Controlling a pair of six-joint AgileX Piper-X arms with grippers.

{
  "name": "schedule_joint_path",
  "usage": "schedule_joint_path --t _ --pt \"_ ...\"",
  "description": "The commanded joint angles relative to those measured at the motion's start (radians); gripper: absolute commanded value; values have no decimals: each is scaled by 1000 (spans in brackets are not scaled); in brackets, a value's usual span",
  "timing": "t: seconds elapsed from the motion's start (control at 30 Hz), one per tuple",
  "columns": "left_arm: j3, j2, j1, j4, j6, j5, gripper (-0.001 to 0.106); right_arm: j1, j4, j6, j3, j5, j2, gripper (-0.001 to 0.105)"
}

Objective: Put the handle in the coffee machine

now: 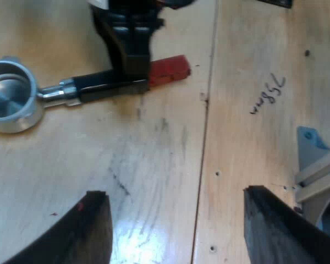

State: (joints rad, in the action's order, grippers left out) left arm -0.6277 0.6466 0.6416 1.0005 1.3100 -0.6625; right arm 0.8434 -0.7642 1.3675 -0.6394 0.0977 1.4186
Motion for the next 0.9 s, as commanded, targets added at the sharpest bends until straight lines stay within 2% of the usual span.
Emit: schedule_joint_path --t 0.03,0.07,0.17,0.5,0.7,0.9 --pt "0 -3 -37 12 1 -1 55 39 58 -5 2 57 30 0" --pt "0 -3 -58 16 1 -1 55 94 96 -50 2 59 43 0" --pt "0 -3 -93 24 1 -1 55 144 160 -112 2 72 53 0" --pt "0 -3 -118 26 1 -1 55 241 362 -247 -1 115 116 0" --pt "0 -3 -118 26 1 -1 55 267 441 -250 -77 108 193 0" --pt "0 -3 -118 28 1 -1 55 267 485 -250 -159 43 252 0"
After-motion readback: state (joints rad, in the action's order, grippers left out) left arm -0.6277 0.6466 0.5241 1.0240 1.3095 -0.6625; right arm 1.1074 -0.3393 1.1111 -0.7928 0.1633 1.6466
